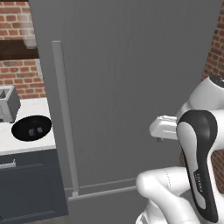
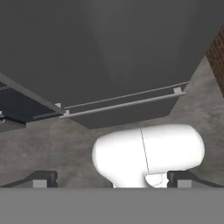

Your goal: Grab a lemon wedge from the fridge and one ice cube from the ice bowl, and put them in the glass of lemonade.

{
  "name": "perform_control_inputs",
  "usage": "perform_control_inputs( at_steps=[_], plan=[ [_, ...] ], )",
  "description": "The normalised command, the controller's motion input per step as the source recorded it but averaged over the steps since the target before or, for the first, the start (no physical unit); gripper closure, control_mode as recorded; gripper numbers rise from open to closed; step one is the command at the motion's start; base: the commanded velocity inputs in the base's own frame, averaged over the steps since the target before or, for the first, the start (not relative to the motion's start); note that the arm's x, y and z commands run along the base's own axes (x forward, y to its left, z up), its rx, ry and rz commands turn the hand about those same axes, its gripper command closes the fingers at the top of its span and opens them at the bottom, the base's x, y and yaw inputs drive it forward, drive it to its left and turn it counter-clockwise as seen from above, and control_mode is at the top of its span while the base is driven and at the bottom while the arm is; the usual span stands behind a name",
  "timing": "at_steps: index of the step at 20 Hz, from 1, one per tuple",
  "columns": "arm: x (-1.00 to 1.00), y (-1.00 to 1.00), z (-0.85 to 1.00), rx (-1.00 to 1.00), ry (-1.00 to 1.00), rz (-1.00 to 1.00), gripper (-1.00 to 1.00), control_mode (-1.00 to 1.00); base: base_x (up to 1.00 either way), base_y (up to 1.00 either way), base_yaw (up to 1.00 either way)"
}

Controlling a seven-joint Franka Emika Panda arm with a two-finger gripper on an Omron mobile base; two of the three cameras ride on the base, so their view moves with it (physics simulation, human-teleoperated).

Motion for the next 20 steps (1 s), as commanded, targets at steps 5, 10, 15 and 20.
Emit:
perform_control_inputs(
  at_steps=[5, 10, 15, 20],
  plan=[
    [0.08, -0.03, 0.0, 0.0, 0.0, 0.0, -1.0, -1.0, 0.0, 0.0, 0.0],
    [0.1, -0.01, 0.01, 0.0, 0.0, 0.01, -1.0, -1.0, 0.0, 0.0, 0.0],
    [0.0, -0.03, 0.0, 0.0, 0.0, 0.09, -1.0, -1.0, 0.0, 0.0, 0.0],
    [0.02, -0.01, 0.0, 0.0, 0.0, 0.06, -1.0, 1.0, 0.05, 0.0, 0.03]
  ],
)
